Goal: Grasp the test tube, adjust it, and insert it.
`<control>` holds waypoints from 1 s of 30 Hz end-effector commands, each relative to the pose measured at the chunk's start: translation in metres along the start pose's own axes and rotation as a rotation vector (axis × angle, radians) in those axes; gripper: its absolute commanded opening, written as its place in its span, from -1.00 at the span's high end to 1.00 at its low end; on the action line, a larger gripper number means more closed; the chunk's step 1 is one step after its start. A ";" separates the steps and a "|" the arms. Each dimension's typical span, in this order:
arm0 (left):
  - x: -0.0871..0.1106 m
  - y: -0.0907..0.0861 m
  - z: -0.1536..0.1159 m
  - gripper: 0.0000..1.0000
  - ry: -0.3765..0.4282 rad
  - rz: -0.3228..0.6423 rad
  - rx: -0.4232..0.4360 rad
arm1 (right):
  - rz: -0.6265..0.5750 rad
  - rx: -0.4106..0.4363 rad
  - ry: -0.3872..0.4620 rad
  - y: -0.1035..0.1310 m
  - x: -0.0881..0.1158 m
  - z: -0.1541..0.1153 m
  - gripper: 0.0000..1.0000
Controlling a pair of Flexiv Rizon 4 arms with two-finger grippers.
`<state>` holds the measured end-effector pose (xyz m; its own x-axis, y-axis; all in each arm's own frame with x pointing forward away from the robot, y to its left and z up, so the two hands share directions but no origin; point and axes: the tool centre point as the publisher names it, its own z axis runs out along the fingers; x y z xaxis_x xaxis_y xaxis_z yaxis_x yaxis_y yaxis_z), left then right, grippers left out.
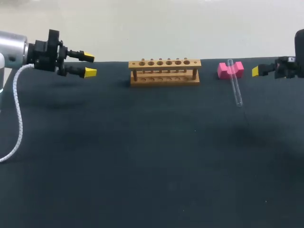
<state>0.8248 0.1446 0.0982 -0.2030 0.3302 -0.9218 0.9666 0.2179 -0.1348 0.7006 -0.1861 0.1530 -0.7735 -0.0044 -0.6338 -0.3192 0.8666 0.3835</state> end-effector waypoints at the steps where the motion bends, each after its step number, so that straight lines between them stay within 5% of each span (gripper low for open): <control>1: 0.001 0.001 0.000 -1.00 -0.002 0.003 0.003 | -0.001 0.000 -0.001 0.000 0.000 0.001 -1.00; 21: 0.001 0.001 0.000 -1.00 -0.002 0.003 0.003 | -0.052 0.292 -0.146 0.016 -0.008 0.056 -1.00; 30: 0.001 0.001 0.000 -1.00 -0.002 0.003 0.003 | -0.005 0.317 -0.166 0.016 -0.010 0.062 -1.00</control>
<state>0.8250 0.1444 0.0984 -0.2032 0.3307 -0.9216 0.9666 0.2176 -0.1351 0.7397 -0.1451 0.1265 -0.8138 -0.0039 -0.5811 -0.1448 0.9698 0.1963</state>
